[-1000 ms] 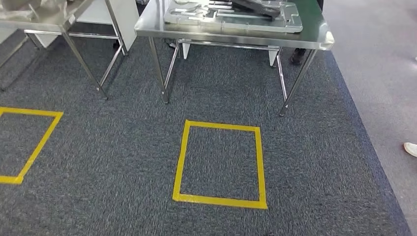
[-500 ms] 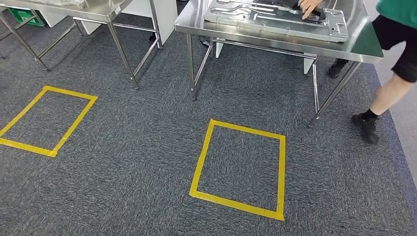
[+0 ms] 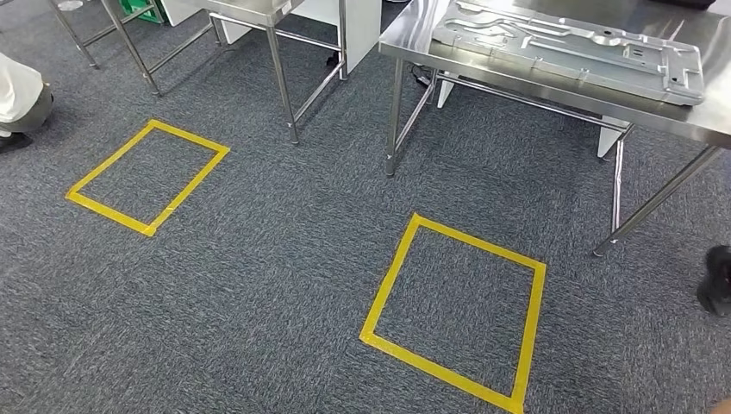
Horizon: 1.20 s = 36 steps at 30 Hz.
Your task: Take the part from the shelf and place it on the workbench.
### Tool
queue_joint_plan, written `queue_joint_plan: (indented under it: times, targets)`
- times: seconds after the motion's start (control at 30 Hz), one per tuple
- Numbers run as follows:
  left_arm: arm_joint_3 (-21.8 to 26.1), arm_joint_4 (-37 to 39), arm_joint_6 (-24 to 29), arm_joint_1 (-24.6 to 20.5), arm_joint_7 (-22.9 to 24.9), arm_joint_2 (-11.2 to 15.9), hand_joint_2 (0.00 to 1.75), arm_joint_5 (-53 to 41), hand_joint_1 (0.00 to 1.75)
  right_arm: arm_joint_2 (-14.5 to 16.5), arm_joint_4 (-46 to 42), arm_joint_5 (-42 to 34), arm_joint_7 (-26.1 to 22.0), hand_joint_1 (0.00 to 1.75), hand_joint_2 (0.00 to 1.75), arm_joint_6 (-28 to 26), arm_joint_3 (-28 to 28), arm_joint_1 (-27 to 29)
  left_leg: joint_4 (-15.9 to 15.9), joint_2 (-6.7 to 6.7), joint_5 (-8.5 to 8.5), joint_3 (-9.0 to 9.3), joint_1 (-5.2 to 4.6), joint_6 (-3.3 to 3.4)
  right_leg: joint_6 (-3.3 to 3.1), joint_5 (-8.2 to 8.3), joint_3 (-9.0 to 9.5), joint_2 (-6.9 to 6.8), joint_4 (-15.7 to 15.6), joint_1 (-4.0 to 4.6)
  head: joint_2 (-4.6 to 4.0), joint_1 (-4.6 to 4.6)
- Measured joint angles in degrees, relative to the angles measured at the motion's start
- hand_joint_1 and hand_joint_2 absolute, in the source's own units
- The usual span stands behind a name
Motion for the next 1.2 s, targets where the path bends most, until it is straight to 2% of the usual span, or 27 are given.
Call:
queue_joint_plan:
  times: [0.03, 0.1, 0.17, 0.2, 0.23, 0.27, 0.3, 0.33, 0.4, 0.43, 0.47, 0.53, 0.6, 0.67, 0.73, 0.77, 0.8, 0.83, 0.87, 0.93, 0.97, 1.03, 1.07, 1.1, 1.13, 1.17, 1.2]
  targets:
    - [0.0, 0.0, -0.4, 0.2, 2.2, -0.4, 0.0, 0.5, 0.0, 0.0, 0.0, 0.1, -0.3, 0.0, 1.75, -0.3, 0.3, -0.1, -0.1, -0.44, 0.06, 0.03, 0.06, 0.38, 0.34, -0.2, 0.14, 0.21, 0.1, -0.13, 0.0, 0.0]
    - [0.4, 0.0, -1.1, 0.8, 6.7, -1.0, 0.0, 1.8, 0.0, 0.2, 0.0, 0.2, -0.4, 0.0, 1.75, -0.7, 0.7, -0.1, -0.4, -1.32, 0.3, 0.25, 0.23, 1.16, 0.8, -2.19, -0.66, 2.58, 2.4, -0.43, 0.0, 0.0]
    - [1.2, 0.0, -1.6, 1.4, 9.5, -1.5, 0.0, 2.9, 0.0, 0.6, 0.0, 0.3, -0.3, 0.0, 1.75, -1.1, 0.8, 0.5, -0.5, -2.44, 0.49, 0.21, 0.2, 1.74, 0.85, -6.1, -3.97, 5.58, 9.4, -0.51, 0.0, -0.01]
    - [1.5, 0.0, -1.7, 1.7, 10.2, -1.7, 0.0, 3.1, 0.0, 0.8, 0.0, 0.3, -0.2, 0.0, 1.75, -1.2, 0.8, 0.7, -0.5, -3.19, 0.55, 0.12, 0.09, 1.91, 0.8, -7.67, -5.97, 6.23, 13.4, -0.49, 0.0, -0.01]
    - [1.8, 0.0, -1.8, 1.9, 10.4, -1.9, 0.0, 3.3, 0.0, 0.8, -0.1, 0.3, -0.2, 0.0, 1.75, -1.3, 0.8, 1.0, -0.5, -4.03, 0.57, 0.1, -0.01, 1.98, 0.73, -8.17, -7.43, 6.52, 16.1, -0.47, 0.0, 0.0]
    - [1.9, 0.0, -2.0, 2.0, 10.8, -2.0, 0.0, 3.3, 0.0, 0.9, -0.1, 0.3, -0.2, 0.0, 1.75, -1.4, 0.8, 1.1, -0.5, -4.93, 0.57, 0.14, -0.08, 2.01, 0.6, -7.47, -8.0, 6.69, 16.7, -0.43, 0.0, 0.0]
    - [2.0, 0.0, -2.4, 2.1, 11.4, -2.1, 0.0, 3.2, 0.0, 0.9, -0.1, 0.3, -0.2, 0.0, 1.75, -1.7, 0.8, 1.2, -0.4, -5.82, 0.57, 0.25, -0.11, 1.99, 0.38, -5.63, -7.45, 6.97, 14.9, -0.39, 0.0, 0.0]
    - [2.2, 0.0, -3.1, 2.1, 12.3, -2.2, 0.0, 2.8, 0.0, 1.0, -0.1, 0.1, 0.0, 0.0, 1.75, -2.0, 0.8, 1.2, -0.4, -6.64, 0.55, 0.36, -0.12, 1.95, 0.07, -3.18, -6.09, 7.75, 11.3, -0.31, 0.0, 0.01]
    - [2.3, 0.0, -4.8, 2.1, 14.6, -2.3, 0.0, 1.7, 0.0, 1.0, -0.1, -0.4, 0.7, 0.0, 1.75, -2.8, 0.6, 1.4, -0.2, -8.04, 0.47, 0.32, -0.15, 1.65, -0.56, 0.27, -3.23, 10.68, 4.0, -0.23, 0.0, 0.0]
    - [2.3, 0.0, -5.4, 2.1, 15.5, -2.4, 0.0, 1.3, 0.0, 1.0, -0.2, -0.9, 1.2, 0.0, 1.75, -2.9, 0.5, 1.4, -0.1, -8.65, 0.47, 0.14, -0.1, 1.36, -0.71, 0.9, -2.48, 11.74, 1.9, -0.14, 0.0, 0.0]
    - [2.3, 0.0, -5.5, 2.2, 16.0, -2.4, 0.0, 1.2, 0.0, 1.0, -0.3, -1.5, 1.7, 0.0, 1.75, -3.0, 0.3, 1.5, 0.0, -9.24, 0.5, -0.07, -0.01, 0.97, -0.8, 0.88, -2.23, 12.16, 1.1, -0.02, 0.0, -0.01]
    - [2.6, 0.0, -4.3, 2.5, 15.5, -2.4, 0.0, 1.9, 0.0, 1.0, -0.5, -4.0, 2.2, 0.0, 1.75, -2.7, -0.8, 1.4, 0.0, -10.17, 0.6, -0.41, 0.25, 0.14, -1.11, 1.08, -2.02, 10.93, 0.7, 0.07, 0.0, -0.01]
    - [3.2, 0.0, -2.6, 2.8, 14.3, -2.4, 0.0, 3.1, 0.0, 1.0, -0.6, -6.4, 2.1, 0.0, 1.75, -2.4, -2.5, 1.4, 2.1, -8.23, -0.78, -1.39, 0.16, -0.41, -1.82, 1.36, -1.71, 9.39, 0.1, -0.15, 0.0, -0.04]
    - [3.8, 0.0, -1.9, 2.7, 13.6, -2.3, 0.0, 3.6, 0.0, 0.8, -0.7, -7.4, 2.0, 0.0, 1.75, -2.3, -3.9, 1.6, 8.3, -4.97, -4.4, -4.22, 0.14, -0.83, -2.29, 1.42, -1.55, 7.65, -0.2, -0.14, 0.0, -0.09]
    - [4.2, 0.0, -1.7, 2.6, 13.4, -2.3, 0.0, 3.7, 0.0, 0.6, -0.7, -7.5, 2.0, 0.0, 1.75, -2.3, -4.8, 1.6, 15.0, -3.73, -7.31, -7.25, 0.42, -1.29, -2.38, 1.36, -1.55, 5.85, -0.2, -0.02, 0.0, -0.09]
    - [4.3, 0.0, -1.6, 2.6, 13.4, -2.3, 0.0, 3.7, 0.0, 0.5, -0.7, -7.6, 2.0, 0.0, 1.75, -2.3, -5.2, 1.6, 16.1, -3.46, -7.37, -7.55, 0.54, -1.46, -2.34, 1.32, -1.55, 4.99, -0.2, 0.0, 0.0, -0.09]
    - [4.4, 0.0, -1.6, 2.6, 13.4, -2.3, 0.0, 3.8, 0.0, 0.4, -0.7, -7.6, 2.0, 0.0, 1.75, -2.2, -5.4, 1.6, 14.8, -3.18, -6.43, -6.66, 0.65, -1.57, -2.27, 1.29, -1.5, 4.19, -0.2, -0.02, 0.0, -0.09]
    - [4.4, 0.0, -1.5, 2.7, 13.4, -2.3, 0.0, 3.8, 0.0, 0.4, -0.7, -7.6, 2.0, 0.0, 1.75, -2.2, -5.7, 1.5, 11.4, -2.68, -4.78, -4.61, 0.72, -1.6, -2.15, 1.23, -1.42, 3.45, -0.2, -0.05, 0.0, -0.09]
    - [4.5, 0.0, -1.5, 2.7, 13.4, -2.3, 0.0, 3.8, 0.0, 0.4, -0.7, -7.6, 2.0, 0.0, 1.75, -2.2, -5.9, 1.4, 7.0, -1.57, -3.17, -1.96, 0.73, -1.52, -1.95, 1.17, -1.29, 2.77, -0.1, -0.03, 0.0, -0.09]
    - [4.5, 0.0, -1.5, 2.5, 13.4, -2.2, 0.0, 3.8, 0.0, 0.4, -0.8, -7.6, 2.0, 0.0, 1.75, -2.2, -6.2, 1.4, 0.6, 0.04, -1.29, 1.62, 0.55, -1.01, -1.25, 0.94, -1.01, 1.58, 0.0, 0.17, 0.0, -0.08]
    - [4.5, 0.0, -1.5, 2.4, 13.4, -2.2, 0.0, 3.8, 0.0, 0.4, -0.8, -7.6, 2.0, 0.0, 1.75, -2.2, -6.4, 1.3, -0.6, 0.33, -1.09, 2.14, 0.39, -0.65, -0.83, 0.91, -0.86, 1.1, 0.0, 0.28, 0.0, -0.08]
    - [4.5, 0.0, -1.5, 2.6, 13.3, -2.2, 0.0, 3.8, 0.0, 0.4, -0.8, -7.6, 2.0, 0.0, 1.75, -2.2, -6.5, 1.0, -0.8, -0.67, -0.77, 2.0, 0.23, 0.12, -0.04, 0.99, -0.52, 0.26, -0.2, 0.28, 0.0, -0.08]
    - [4.5, 0.0, -1.5, 2.7, 13.3, -2.2, 0.0, 3.8, 0.0, 0.4, -0.9, -7.6, 2.0, 0.0, 1.75, -2.2, -6.5, 0.8, -1.1, -1.16, -0.49, 2.08, 0.29, 0.48, 0.3, 0.74, -0.43, 0.68, 0.0, 0.15, 0.0, -0.08]
    - [4.6, 0.0, -1.5, 2.8, 13.4, -2.1, 0.0, 3.8, 0.0, 0.5, -0.9, -7.6, 2.0, 0.0, 1.75, -2.2, -6.6, 0.8, -1.4, -1.62, -0.16, 2.13, 0.4, 0.88, 0.57, -0.1, -0.69, 1.72, 0.9, 0.03, 0.0, -0.08]
    - [4.6, 0.0, -1.5, 2.8, 13.4, -2.1, 0.0, 3.8, 0.0, 0.6, -0.9, -7.6, 2.0, 0.0, 1.75, -2.2, -6.6, 0.8, -1.6, -2.08, 0.17, 2.12, 0.52, 1.24, 0.77, -1.71, -1.61, 3.22, 3.1, -0.07, 0.0, -0.08]
    - [4.6, 0.0, -1.5, 2.7, 13.4, -2.1, 0.0, 3.8, 0.0, 0.7, -1.0, -7.6, 2.0, 0.0, 1.75, -2.3, -6.7, 0.9, -1.7, -2.55, 0.4, 1.94, 0.51, 1.52, 0.87, -3.84, -3.14, 4.91, 6.6, -0.16, 0.0, -0.07]
    - [4.6, 0.0, -1.5, 2.7, 13.4, -2.1, 0.0, 3.8, 0.0, 0.9, -1.0, -7.6, 2.0, 0.0, 1.75, -2.2, -6.8, 1.0, -1.7, -3.12, 0.56, 1.71, 0.39, 1.75, 0.87, -5.95, -5.06, 5.97, 10.7, -0.14, 0.0, -0.07]
